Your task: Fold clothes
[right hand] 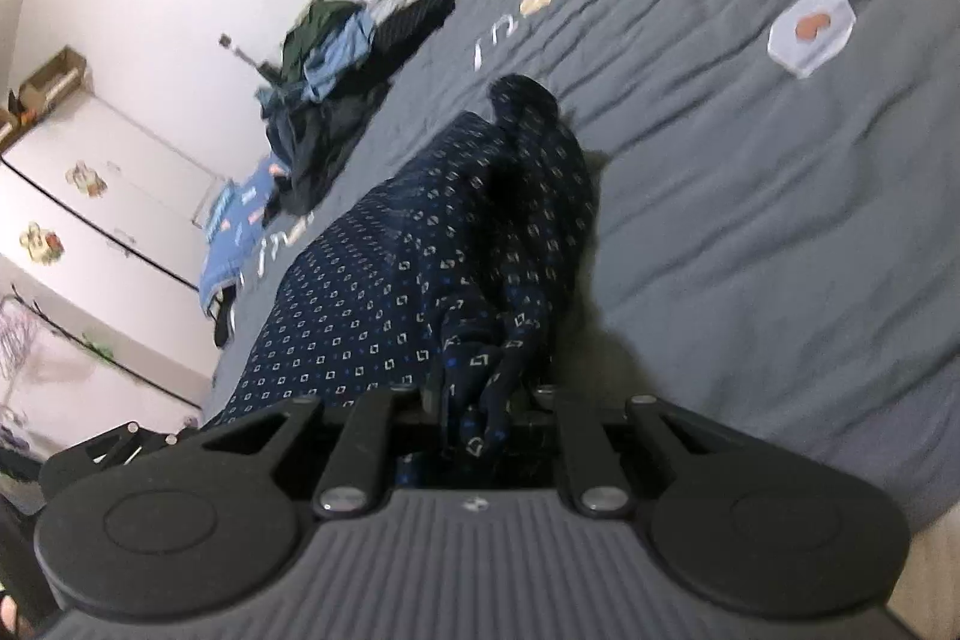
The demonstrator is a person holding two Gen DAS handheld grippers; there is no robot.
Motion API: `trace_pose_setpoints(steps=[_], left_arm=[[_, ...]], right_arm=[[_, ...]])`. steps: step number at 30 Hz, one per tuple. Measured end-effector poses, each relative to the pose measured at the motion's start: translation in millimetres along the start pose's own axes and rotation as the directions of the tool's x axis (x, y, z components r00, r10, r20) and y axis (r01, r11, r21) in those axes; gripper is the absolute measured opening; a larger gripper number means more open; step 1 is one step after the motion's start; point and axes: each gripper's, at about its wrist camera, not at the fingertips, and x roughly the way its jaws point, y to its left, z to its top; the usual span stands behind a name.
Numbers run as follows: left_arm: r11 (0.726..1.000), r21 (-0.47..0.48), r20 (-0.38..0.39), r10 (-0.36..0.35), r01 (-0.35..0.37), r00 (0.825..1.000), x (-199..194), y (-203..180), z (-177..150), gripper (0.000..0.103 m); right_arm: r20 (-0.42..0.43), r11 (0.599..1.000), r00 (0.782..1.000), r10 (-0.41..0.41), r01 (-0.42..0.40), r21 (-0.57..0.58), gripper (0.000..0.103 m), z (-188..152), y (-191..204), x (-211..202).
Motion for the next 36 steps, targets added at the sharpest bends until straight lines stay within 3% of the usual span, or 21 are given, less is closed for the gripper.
trace_pose_setpoints(steps=[3,6,9,15,20,22,26,29,33,35,36], left_arm=[[1.0,-0.017,-0.001,-0.019,0.019,1.0,0,-15,-9,0.027],[0.999,0.035,-0.015,0.003,-0.003,1.0,-2,-26,-15,0.056],[1.0,0.002,0.0,-0.026,0.026,1.0,-14,-19,-18,0.07],[0.982,-0.154,0.05,-0.101,0.108,0.994,-47,16,-26,0.073],[0.92,-0.337,0.12,-0.17,0.201,0.978,-66,46,-32,0.08],[0.872,-0.421,0.162,-0.198,0.249,0.967,-67,58,-34,0.081],[0.74,-0.579,0.258,-0.231,0.342,0.938,-54,82,-33,0.081],[0.619,-0.678,0.33,-0.225,0.396,0.917,-29,101,-32,0.081],[0.423,-0.773,0.41,-0.235,0.472,0.881,10,125,-37,0.081],[0.352,-0.801,0.429,-0.226,0.484,0.875,28,131,-38,0.081],[0.334,-0.808,0.433,-0.22,0.484,0.874,35,132,-39,0.081]], right_arm=[[-0.009,1.0,1.0,-0.018,0.018,0.01,0.014,-11,-5,-2],[-0.009,0.999,0.999,-0.046,0.046,0.0,0.014,-19,-8,-5],[0.017,0.996,0.997,-0.076,0.077,-0.043,0.019,-21,-2,-11],[0.114,0.978,0.984,-0.134,0.15,-0.147,0.037,-22,12,-38],[0.161,0.979,0.98,-0.117,0.141,-0.145,0.043,-9,11,-57],[0.167,0.983,0.98,-0.106,0.128,-0.131,0.044,5,14,-55],[0.181,0.978,0.981,-0.067,0.1,-0.181,0.044,32,28,-49],[0.154,0.965,0.987,-0.044,0.082,-0.25,0.049,51,37,-36],[0.084,0.952,0.996,0.022,0.005,-0.307,0.057,80,42,-13],[0.043,0.947,0.998,0.053,-0.036,-0.318,0.059,95,41,0],[0.021,0.947,0.998,0.067,-0.057,-0.318,0.059,102,40,7]])
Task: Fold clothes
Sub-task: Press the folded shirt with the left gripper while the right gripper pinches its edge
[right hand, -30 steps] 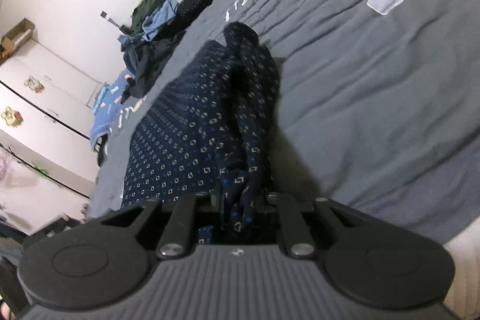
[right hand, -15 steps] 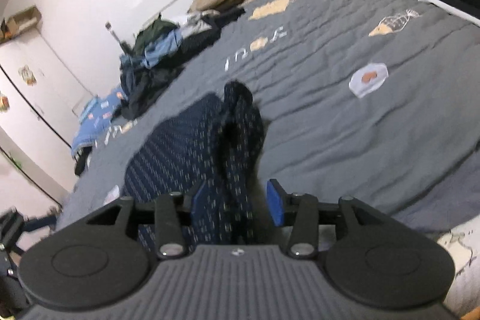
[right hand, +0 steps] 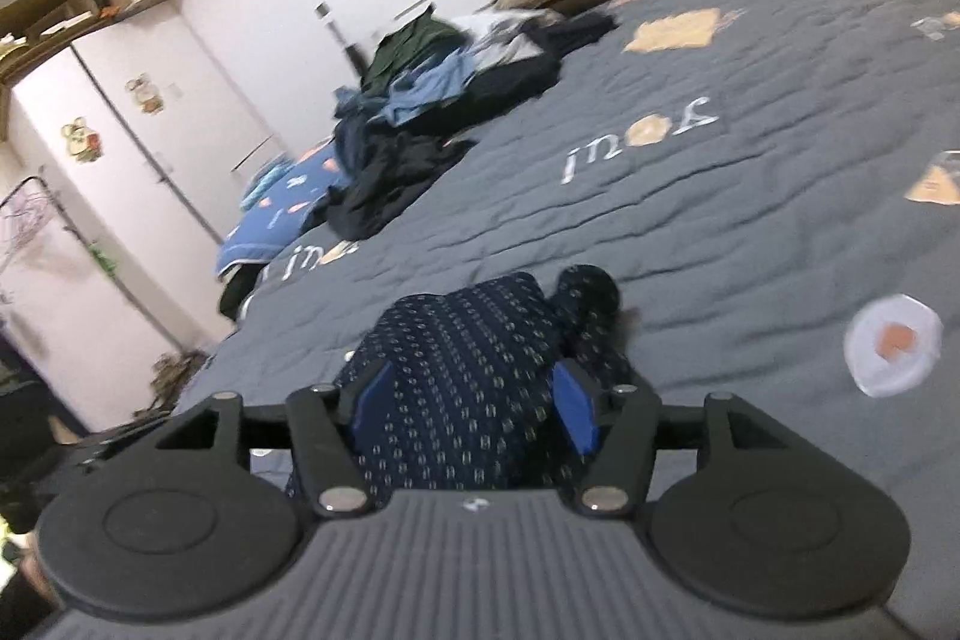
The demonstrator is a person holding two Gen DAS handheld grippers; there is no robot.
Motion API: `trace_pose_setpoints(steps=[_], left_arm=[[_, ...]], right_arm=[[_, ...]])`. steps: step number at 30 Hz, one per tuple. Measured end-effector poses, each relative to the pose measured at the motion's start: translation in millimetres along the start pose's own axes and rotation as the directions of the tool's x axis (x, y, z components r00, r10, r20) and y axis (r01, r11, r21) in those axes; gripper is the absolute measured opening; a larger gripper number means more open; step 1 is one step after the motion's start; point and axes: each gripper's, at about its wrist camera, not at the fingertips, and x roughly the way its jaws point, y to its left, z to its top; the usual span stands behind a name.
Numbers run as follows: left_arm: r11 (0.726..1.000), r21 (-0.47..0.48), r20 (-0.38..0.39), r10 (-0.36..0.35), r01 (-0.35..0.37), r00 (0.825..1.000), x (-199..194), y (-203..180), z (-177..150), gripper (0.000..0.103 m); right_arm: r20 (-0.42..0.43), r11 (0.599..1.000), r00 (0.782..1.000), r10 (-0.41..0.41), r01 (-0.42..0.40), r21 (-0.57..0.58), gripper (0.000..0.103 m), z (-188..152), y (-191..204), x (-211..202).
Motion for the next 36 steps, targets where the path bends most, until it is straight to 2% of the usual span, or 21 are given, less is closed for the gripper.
trace_pose_setpoints(steps=[4,8,10,14,19,23,27,30,31,32,36], left_arm=[[1.0,-0.016,0.006,0.003,-0.003,1.0,16,12,0,0.081],[0.998,-0.059,0.019,0.022,-0.021,1.0,25,26,1,0.081],[0.995,-0.086,0.027,0.043,-0.041,0.999,28,33,0,0.086],[0.995,-0.071,0.011,0.068,-0.067,0.998,37,36,0,0.086],[0.996,-0.065,0.006,0.057,-0.056,0.998,42,33,0,0.086],[0.998,-0.052,0.012,0.041,-0.04,0.999,42,27,1,0.086],[0.998,-0.047,0.013,0.039,-0.038,0.999,42,23,0,0.087],[0.998,-0.047,0.015,0.05,-0.049,0.999,39,23,1,0.087],[0.997,-0.049,0.017,0.054,-0.054,0.998,39,23,1,0.087],[0.997,-0.053,0.02,0.058,-0.057,0.998,37,24,1,0.087],[0.996,-0.066,0.036,0.07,-0.068,0.997,33,26,3,0.087]], right_arm=[[-0.069,0.997,0.995,0.071,-0.07,0.012,0.06,18,-17,33],[-0.067,0.998,0.995,0.069,-0.069,0.007,0.061,20,-29,55],[-0.067,0.998,0.995,0.068,-0.068,0.004,0.061,21,-34,66],[-0.104,0.999,0.993,0.049,-0.051,-0.017,0.061,21,-39,86],[-0.171,0.998,0.984,0.054,-0.059,-0.025,0.061,10,-38,106],[-0.201,0.995,0.98,-0.004,-0.016,-0.095,0.064,4,-30,112],[-0.2,0.999,0.98,0.014,-0.021,-0.033,0.065,4,-37,113],[-0.172,0.998,0.985,0.025,-0.035,-0.056,0.056,6,-28,107],[-0.168,0.997,0.985,0.033,-0.045,-0.068,0.042,7,-24,103],[-0.167,0.995,0.985,0.053,-0.066,-0.076,0.035,8,-20,100],[-0.121,0.984,0.982,0.142,-0.153,-0.093,0.031,15,-11,85]])
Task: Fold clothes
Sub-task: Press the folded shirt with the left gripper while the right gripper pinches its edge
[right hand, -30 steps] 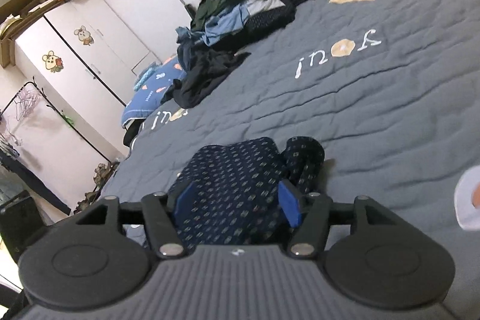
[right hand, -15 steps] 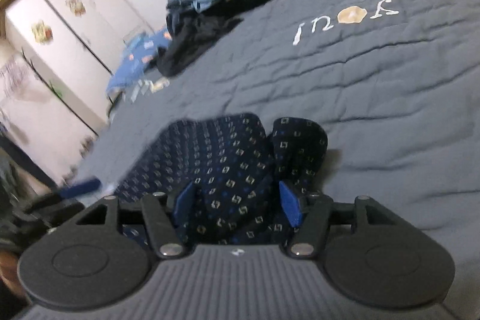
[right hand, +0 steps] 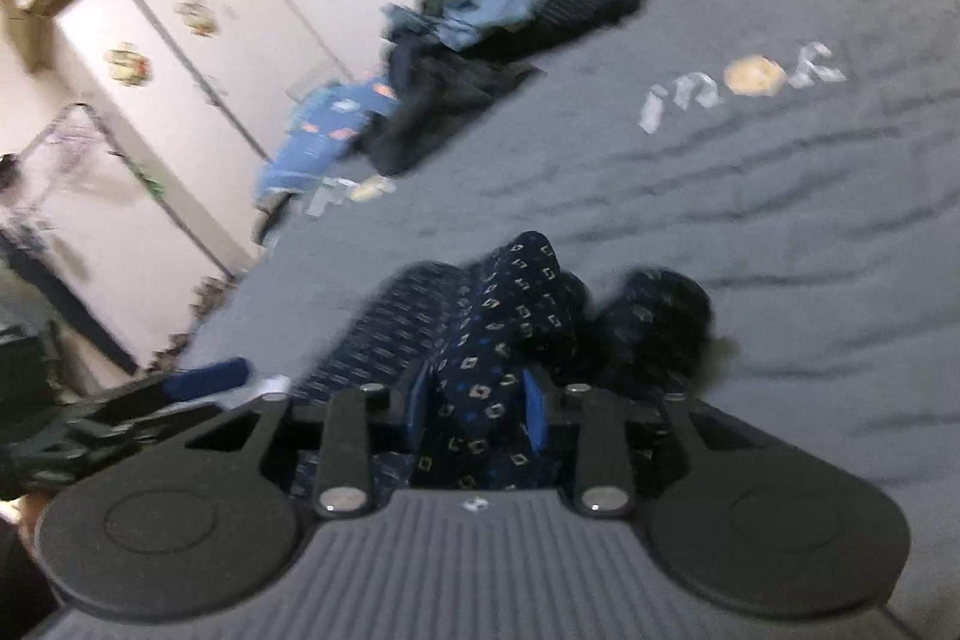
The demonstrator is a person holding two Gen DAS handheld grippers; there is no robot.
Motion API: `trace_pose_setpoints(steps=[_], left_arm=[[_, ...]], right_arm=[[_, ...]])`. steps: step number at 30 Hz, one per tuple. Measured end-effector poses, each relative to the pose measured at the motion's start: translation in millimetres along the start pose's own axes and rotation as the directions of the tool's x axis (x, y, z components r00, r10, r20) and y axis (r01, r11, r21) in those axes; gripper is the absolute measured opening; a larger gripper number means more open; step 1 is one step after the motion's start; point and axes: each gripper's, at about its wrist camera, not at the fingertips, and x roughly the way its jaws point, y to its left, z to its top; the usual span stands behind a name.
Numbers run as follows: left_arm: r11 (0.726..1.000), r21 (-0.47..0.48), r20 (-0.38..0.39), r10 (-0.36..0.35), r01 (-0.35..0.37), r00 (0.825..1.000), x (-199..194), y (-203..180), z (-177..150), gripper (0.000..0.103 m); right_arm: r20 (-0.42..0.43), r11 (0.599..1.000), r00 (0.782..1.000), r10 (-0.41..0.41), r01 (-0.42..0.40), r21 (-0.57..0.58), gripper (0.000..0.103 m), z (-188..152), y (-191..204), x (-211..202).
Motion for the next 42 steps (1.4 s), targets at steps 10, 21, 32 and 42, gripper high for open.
trace_pose_setpoints(steps=[10,21,32,42], left_arm=[[1.0,0.025,-0.012,0.007,-0.007,1.0,2,-5,-2,0.087],[0.999,0.043,-0.024,0.02,-0.019,1.0,6,-6,-4,0.087],[0.999,0.04,-0.03,0.027,-0.026,0.999,6,-4,-5,0.087],[0.998,0.049,-0.049,0.035,-0.032,0.998,8,-4,-7,0.088]], right_arm=[[-0.09,0.993,0.99,-0.111,0.113,0.025,0.046,-7,-14,21],[-0.071,0.992,0.994,-0.089,0.095,0.086,0.026,-14,-16,28],[0.044,0.992,0.991,-0.126,0.127,-0.021,0.025,3,-9,2],[0.006,0.985,0.991,-0.132,0.13,0.113,0.041,4,-26,-2]])
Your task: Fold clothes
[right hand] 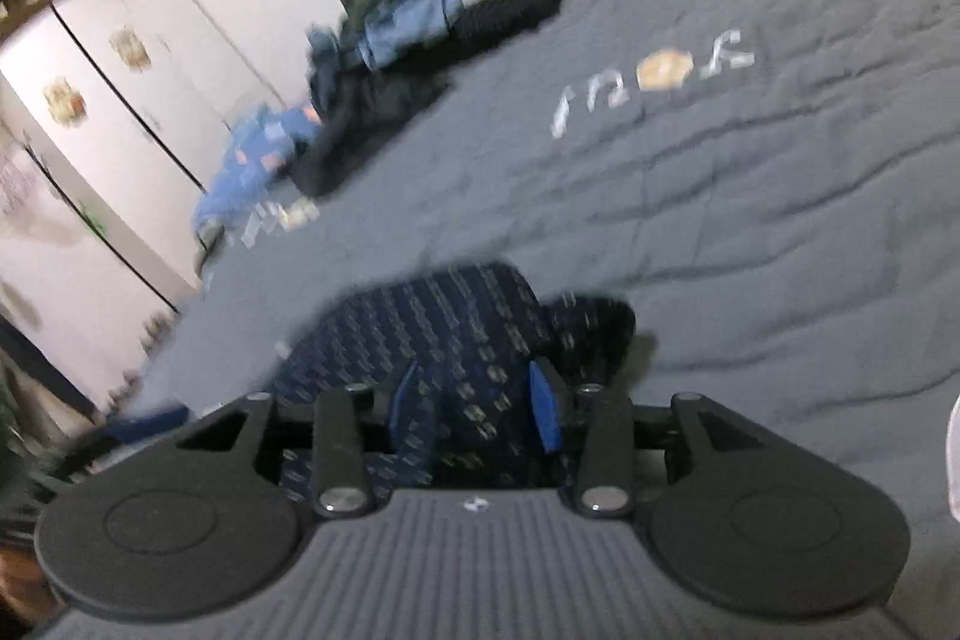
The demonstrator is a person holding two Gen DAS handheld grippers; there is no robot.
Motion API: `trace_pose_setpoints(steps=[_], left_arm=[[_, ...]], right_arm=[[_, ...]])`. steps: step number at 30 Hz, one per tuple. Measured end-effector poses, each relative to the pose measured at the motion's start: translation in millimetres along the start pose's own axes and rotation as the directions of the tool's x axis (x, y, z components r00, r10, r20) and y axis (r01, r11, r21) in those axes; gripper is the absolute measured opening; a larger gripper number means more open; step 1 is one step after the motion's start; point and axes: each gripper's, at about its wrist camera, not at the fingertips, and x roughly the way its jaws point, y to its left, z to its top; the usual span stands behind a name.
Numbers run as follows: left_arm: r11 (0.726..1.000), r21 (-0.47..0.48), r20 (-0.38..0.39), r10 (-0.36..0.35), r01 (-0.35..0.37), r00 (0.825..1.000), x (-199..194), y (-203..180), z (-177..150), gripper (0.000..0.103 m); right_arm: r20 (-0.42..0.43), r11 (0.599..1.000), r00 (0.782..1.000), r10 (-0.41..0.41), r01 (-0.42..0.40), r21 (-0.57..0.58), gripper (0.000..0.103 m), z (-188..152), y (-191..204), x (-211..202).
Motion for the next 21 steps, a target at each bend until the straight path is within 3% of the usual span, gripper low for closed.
trace_pose_setpoints(steps=[3,9,18,19,21], left_arm=[[1.0,0.002,-0.002,-0.002,0.002,1.0,0,-1,1,0.088],[1.0,0.013,0.004,-0.016,0.016,1.0,-4,-7,0,0.088],[1.0,0.016,0.019,-0.02,0.02,1.0,-19,-13,-4,0.089],[1.0,0.016,0.02,-0.018,0.018,1.0,-20,-13,-4,0.089],[1.0,0.018,0.021,-0.014,0.014,1.0,-22,-13,-5,0.089]], right_arm=[[0.02,0.999,0.999,0.042,-0.042,0.03,0.041,1,1,-18],[-0.058,0.998,0.997,0.055,-0.055,0.015,0.041,-30,17,-38],[-0.124,0.997,0.992,-0.007,0.016,0.073,0.042,-60,16,-27],[-0.12,0.997,0.993,-0.004,0.014,0.077,0.04,-63,17,-27],[-0.088,0.998,0.996,0.012,-0.006,0.065,0.026,-65,23,-32]])
